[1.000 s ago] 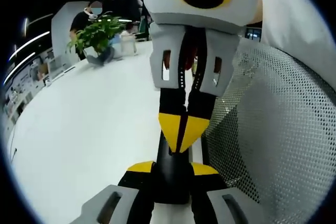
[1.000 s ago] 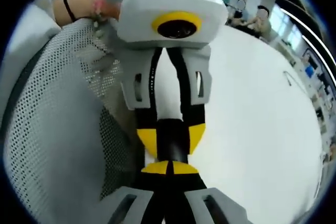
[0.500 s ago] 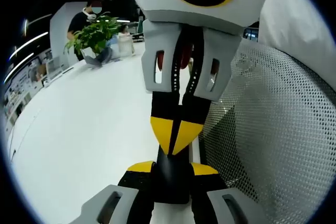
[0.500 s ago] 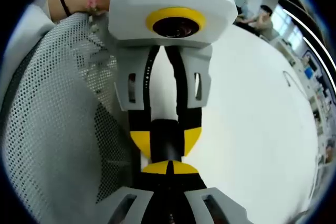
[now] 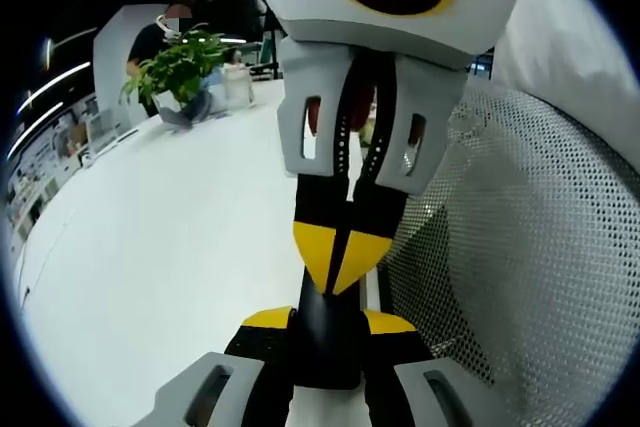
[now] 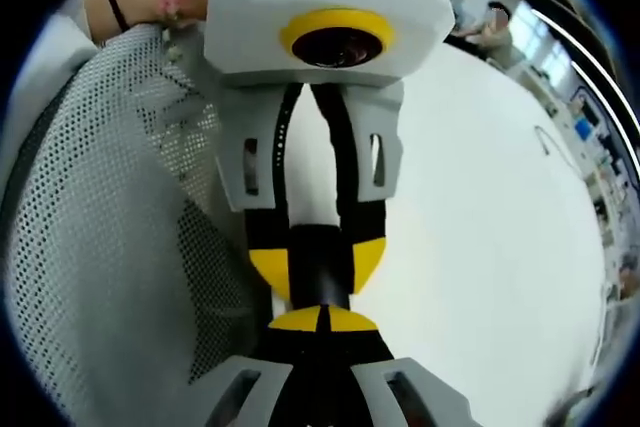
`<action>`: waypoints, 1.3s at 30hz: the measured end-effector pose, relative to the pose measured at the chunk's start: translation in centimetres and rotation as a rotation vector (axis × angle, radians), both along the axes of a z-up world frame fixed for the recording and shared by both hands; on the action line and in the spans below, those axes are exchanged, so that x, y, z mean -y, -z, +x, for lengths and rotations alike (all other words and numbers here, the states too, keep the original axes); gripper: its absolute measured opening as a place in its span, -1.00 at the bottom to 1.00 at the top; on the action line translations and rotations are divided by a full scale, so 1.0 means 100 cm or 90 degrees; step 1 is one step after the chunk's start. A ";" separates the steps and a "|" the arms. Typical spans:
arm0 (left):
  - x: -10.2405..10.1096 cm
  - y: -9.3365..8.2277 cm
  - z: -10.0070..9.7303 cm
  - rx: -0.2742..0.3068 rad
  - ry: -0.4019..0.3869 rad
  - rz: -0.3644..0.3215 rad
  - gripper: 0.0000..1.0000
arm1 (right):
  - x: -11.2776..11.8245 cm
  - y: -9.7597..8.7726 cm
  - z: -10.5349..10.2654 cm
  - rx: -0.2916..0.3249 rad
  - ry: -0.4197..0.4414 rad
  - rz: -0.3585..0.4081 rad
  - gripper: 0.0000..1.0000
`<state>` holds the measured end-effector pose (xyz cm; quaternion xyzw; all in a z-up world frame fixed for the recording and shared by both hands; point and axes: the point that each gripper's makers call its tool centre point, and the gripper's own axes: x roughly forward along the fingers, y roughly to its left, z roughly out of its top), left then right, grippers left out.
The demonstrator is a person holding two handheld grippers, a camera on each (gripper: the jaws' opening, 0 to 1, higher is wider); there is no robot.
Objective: Press the specified remote control buttons in sequence, fully releasing each button before pressing the next.
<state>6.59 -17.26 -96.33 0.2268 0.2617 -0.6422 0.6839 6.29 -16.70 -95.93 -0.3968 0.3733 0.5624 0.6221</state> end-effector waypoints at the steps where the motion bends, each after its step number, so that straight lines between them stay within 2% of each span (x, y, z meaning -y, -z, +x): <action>1: 0.000 0.000 0.000 0.000 0.000 0.000 -0.51 | 0.000 0.000 0.000 0.012 -0.001 0.001 -1.00; 5: 0.000 0.000 0.000 0.002 -0.002 0.007 -0.51 | -0.002 0.000 0.002 0.046 0.011 0.019 -1.00; 8: 0.001 0.000 0.000 0.002 -0.003 0.007 -0.51 | -0.001 -0.001 0.002 0.050 0.014 0.030 -1.00; 13: 0.003 -0.001 0.001 -0.002 -0.020 0.032 -0.50 | -0.001 -0.003 0.004 0.006 0.049 0.082 -1.00; 15: 0.006 -0.001 0.002 -0.008 -0.030 0.034 -0.49 | -0.002 -0.003 0.003 0.008 0.043 0.081 -1.00; 18: 0.007 0.000 0.000 0.010 -0.015 0.047 -0.49 | -0.003 -0.003 0.003 0.010 0.043 0.078 -1.00; 20: 0.007 0.000 0.000 0.005 -0.018 0.046 -0.49 | -0.003 -0.004 0.002 -0.012 0.067 0.095 -1.00; 27: 0.005 0.001 0.000 0.007 -0.012 0.036 -0.50 | 0.011 -0.005 -0.001 -0.045 0.058 0.134 -1.00; 30: 0.006 0.001 0.000 0.007 -0.012 0.032 -0.51 | 0.009 -0.007 -0.010 -0.078 0.049 0.170 -0.83; 33: 0.006 0.000 0.000 0.006 -0.014 0.033 -0.50 | 0.009 -0.007 -0.011 -0.074 0.041 0.173 -0.79; 36: 0.006 0.001 0.000 0.008 -0.020 0.039 -0.50 | 0.008 -0.006 -0.008 -0.037 0.003 0.165 -0.84; 39: 0.006 0.001 0.000 0.007 -0.026 0.045 -0.50 | 0.008 -0.006 -0.008 -0.042 0.002 0.169 -0.83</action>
